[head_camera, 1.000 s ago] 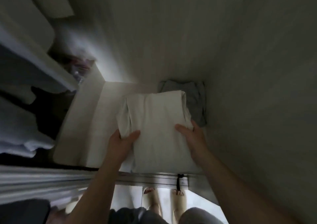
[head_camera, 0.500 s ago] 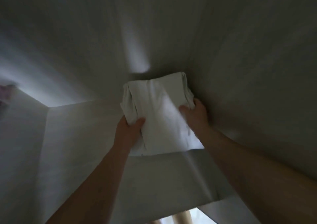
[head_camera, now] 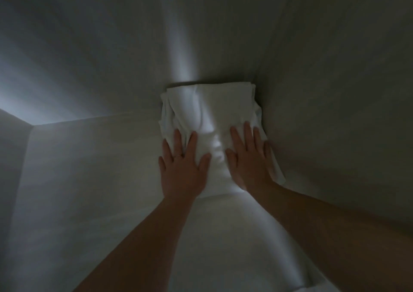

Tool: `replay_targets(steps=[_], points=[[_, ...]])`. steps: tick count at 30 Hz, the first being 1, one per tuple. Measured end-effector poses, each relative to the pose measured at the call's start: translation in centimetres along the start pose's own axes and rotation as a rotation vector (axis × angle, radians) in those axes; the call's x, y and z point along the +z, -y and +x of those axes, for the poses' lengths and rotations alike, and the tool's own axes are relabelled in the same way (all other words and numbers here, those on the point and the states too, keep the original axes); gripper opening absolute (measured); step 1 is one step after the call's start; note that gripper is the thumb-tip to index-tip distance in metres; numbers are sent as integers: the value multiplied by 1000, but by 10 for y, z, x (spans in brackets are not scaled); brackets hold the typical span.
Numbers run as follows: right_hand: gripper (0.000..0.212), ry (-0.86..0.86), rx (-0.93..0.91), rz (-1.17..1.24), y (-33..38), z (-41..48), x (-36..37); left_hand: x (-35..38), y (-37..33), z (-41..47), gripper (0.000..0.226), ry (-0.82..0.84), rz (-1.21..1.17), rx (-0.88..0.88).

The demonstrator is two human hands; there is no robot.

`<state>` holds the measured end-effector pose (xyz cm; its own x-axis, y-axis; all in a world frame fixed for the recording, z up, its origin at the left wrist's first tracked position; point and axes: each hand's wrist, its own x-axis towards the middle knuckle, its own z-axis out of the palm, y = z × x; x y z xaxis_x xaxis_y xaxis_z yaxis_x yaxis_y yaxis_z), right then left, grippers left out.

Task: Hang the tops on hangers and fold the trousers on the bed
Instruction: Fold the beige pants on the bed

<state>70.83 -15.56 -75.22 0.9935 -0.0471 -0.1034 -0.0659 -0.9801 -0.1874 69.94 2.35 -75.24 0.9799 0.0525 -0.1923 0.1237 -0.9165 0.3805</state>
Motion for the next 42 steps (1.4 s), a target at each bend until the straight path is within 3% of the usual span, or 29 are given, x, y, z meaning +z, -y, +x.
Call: replay_targets(steps=[9, 14, 19, 26, 34, 42], points=[[67, 283, -1, -87, -4, 9, -18, -17, -3, 4, 77, 202, 66, -47], [72, 310, -17, -160, 2, -82, -25, -17, 1, -81, 80, 271, 70, -48], [72, 611, -16, -96, 0, -166, -47, -34, 13, -170, 74, 536, -43, -231], [69, 474, -162, -83, 6, -252, -107, -78, 16, -267, 70, 187, -82, -192], [66, 386, -359, 82, 18, -302, -162, -119, -1, -363, 72, 54, -116, -206], [63, 478, -616, 238, 11, -363, -190, -131, -47, -471, 70, -166, -167, -352]])
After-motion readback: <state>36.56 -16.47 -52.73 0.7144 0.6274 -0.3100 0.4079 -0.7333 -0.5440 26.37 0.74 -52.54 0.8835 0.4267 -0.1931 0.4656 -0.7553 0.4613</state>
